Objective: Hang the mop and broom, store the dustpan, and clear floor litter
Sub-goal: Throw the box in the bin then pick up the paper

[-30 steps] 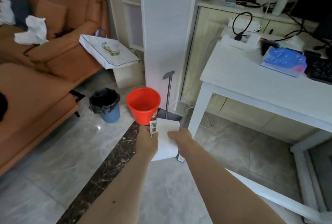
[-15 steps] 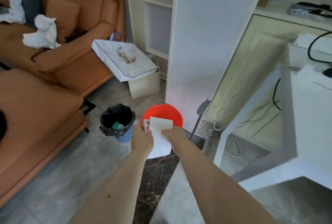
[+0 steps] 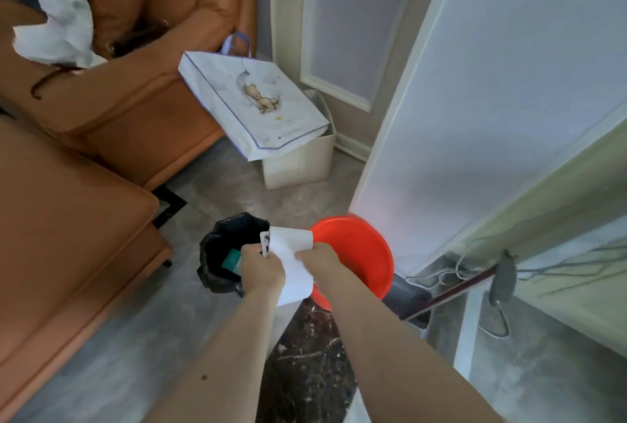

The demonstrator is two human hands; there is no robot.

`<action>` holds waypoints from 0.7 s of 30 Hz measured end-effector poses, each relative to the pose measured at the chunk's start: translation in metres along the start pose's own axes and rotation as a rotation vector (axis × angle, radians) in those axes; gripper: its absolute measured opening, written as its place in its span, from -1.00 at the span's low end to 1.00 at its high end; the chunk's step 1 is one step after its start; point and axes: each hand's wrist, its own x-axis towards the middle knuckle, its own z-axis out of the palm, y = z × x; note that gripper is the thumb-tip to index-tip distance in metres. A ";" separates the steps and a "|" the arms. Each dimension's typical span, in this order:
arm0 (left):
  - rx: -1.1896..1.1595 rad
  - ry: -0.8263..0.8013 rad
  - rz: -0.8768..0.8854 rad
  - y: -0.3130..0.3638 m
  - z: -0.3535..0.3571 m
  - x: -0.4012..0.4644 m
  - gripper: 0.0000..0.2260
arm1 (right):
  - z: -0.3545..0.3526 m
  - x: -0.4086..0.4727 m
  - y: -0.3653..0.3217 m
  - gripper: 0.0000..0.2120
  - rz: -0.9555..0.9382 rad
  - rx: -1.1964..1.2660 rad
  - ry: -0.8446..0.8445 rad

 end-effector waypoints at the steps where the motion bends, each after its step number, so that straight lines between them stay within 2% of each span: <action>1: 0.018 0.002 -0.012 -0.004 -0.001 0.020 -0.75 | 0.010 0.015 -0.002 -0.64 -0.014 0.029 -0.024; 9: 0.143 -0.011 -0.040 -0.041 -0.005 0.152 -0.74 | 0.102 0.104 -0.011 -0.60 -0.018 0.168 -0.004; 16: 0.152 -0.125 -0.112 -0.073 0.002 0.233 -0.64 | 0.147 0.158 -0.003 -0.67 0.107 0.095 0.033; 19: 0.152 -0.198 -0.126 -0.080 0.002 0.243 -0.66 | 0.153 0.166 0.008 -0.56 0.125 0.025 0.066; 21: 0.133 -0.222 -0.129 -0.082 0.002 0.246 -0.68 | 0.153 0.168 0.013 -0.61 0.127 0.017 0.109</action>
